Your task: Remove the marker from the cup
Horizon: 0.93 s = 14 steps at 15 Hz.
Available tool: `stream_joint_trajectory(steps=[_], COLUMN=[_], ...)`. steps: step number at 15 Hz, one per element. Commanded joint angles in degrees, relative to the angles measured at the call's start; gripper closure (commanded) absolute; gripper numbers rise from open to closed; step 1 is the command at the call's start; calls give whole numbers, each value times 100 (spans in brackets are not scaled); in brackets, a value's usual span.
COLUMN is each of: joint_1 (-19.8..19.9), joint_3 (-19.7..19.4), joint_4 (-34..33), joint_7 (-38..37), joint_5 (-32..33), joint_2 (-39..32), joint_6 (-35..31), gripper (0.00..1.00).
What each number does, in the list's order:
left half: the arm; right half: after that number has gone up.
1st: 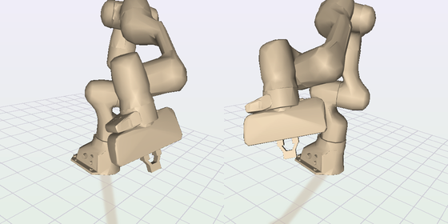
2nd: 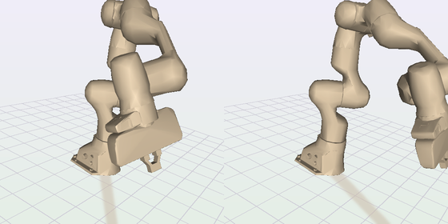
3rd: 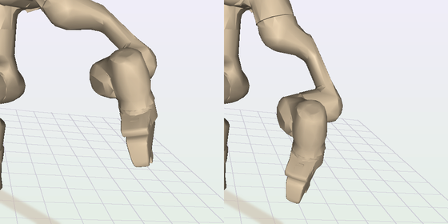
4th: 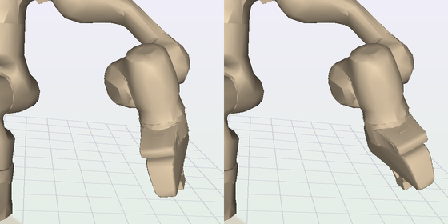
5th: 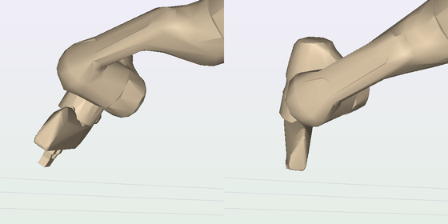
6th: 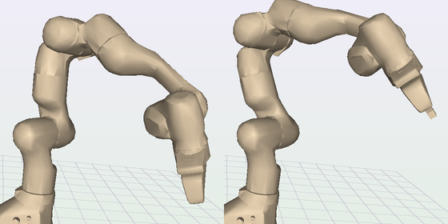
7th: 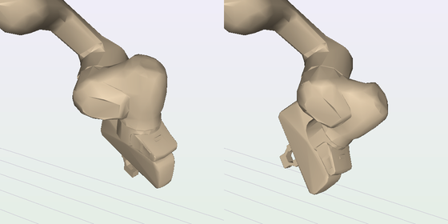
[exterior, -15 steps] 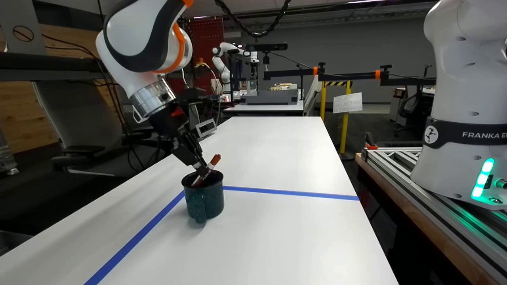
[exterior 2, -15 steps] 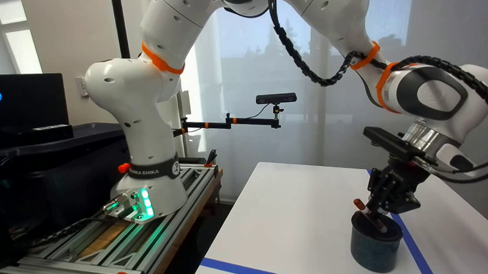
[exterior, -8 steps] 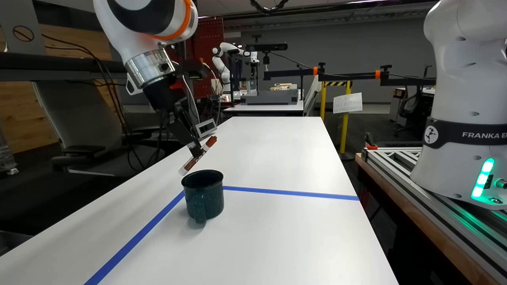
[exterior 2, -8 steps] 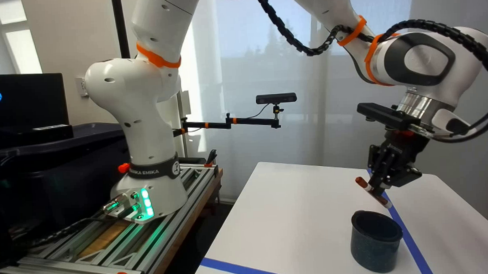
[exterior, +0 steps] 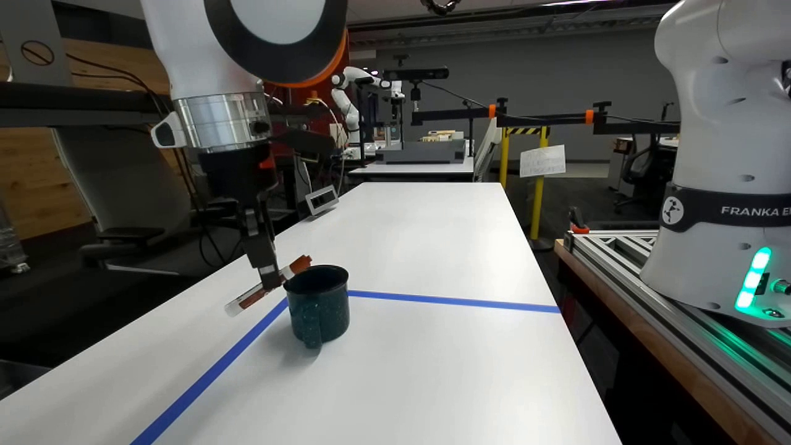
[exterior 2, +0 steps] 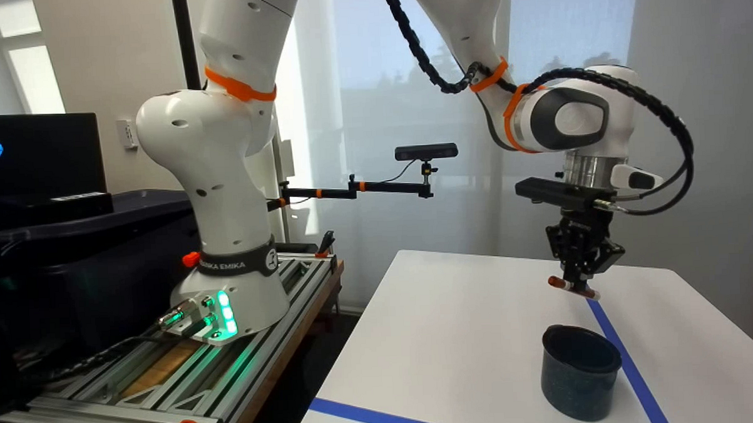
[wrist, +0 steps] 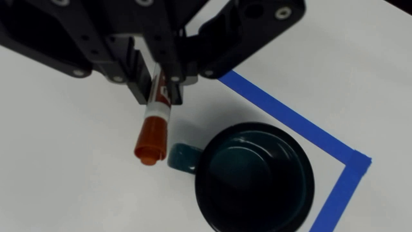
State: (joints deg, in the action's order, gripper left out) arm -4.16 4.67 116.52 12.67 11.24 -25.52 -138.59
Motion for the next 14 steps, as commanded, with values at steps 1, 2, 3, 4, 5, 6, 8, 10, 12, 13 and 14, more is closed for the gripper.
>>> stream_joint_trajectory(steps=[1, 2, 3, 4, 5, 6, 8, 10, 12, 13, 14], joint_1=[-130, -100, -93, -46, 11, 81, 275, 424, 498, 548, 544], joint_3=[-9, 33, 37, 81, 124, 188, 380, 526, 591, 641, 622], joint_4=[443, 489, 493, 517, 484, 462, 400, 330, 254, 226, 180], joint_7=[-27, 52, 58, 126, 198, 297, 571, 756, 854, 913, 939], joint_5=[257, 187, 160, 91, 29, -27, -122, -98, -20, -8, 32], joint_2=[37, -29, -161, -250, -422, -551, -832, -1079, -1294, -1367, -1444], joint_6=[-979, -1231, -1515, -1754, -2001, -2198, -2474, -2657, -2795, -2799, -2814], gripper=[95, 95, 95, 95, 95, 95, 95, 95, 95, 95, 95])
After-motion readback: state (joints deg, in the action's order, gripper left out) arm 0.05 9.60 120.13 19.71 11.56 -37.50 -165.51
